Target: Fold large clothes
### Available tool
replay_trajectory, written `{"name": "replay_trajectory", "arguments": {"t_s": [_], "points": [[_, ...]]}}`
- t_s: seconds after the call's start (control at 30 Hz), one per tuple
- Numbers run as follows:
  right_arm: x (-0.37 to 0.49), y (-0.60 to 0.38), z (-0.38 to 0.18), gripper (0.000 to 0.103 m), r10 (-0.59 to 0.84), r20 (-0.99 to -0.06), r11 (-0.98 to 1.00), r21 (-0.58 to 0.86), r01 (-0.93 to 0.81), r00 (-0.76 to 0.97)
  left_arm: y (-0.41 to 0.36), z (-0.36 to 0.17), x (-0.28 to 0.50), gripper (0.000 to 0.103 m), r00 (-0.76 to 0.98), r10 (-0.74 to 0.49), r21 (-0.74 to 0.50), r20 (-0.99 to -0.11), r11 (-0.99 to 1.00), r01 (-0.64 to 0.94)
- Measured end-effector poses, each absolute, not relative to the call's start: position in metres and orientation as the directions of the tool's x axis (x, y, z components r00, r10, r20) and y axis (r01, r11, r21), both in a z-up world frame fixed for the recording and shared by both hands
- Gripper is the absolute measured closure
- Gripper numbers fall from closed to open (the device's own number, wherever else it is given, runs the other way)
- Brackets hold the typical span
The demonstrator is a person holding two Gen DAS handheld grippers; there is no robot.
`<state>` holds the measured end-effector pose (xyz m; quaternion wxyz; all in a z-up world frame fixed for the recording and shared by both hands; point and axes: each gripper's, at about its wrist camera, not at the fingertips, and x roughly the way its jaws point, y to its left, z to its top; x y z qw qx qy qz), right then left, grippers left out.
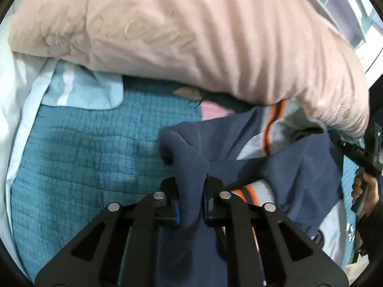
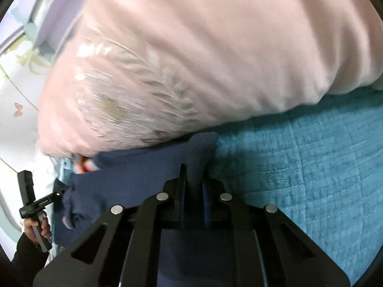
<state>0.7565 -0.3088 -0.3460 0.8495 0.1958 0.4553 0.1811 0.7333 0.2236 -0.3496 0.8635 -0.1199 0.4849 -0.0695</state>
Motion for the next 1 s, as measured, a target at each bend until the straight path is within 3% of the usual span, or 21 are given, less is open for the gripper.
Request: {"name": "replay_trajectory", "arguments": {"t_s": [0.43, 0.7, 1.0], "points": [[0.682, -0.283, -0.278, 0.094, 0.496, -0.663, 0.858, 0.472, -0.202, 0.561, 0.241, -0.277, 0.647, 0.093, 0.598, -0.330, -0.352, -0.730, 0.932, 0.085], [0.609, -0.297, -0.247, 0.094, 0.491, -0.653, 0.858, 0.479, -0.188, 0.577, 0.204, -0.263, 0.579, 0.093, 0.597, -0.346, -0.357, -0.724, 0.928, 0.106], [0.491, -0.310, -0.244, 0.094, 0.436, -0.729, 0.896, 0.405, -0.181, 0.527, 0.182, -0.270, 0.473, 0.093, 0.563, -0.341, -0.326, -0.753, 0.936, 0.130]]}}
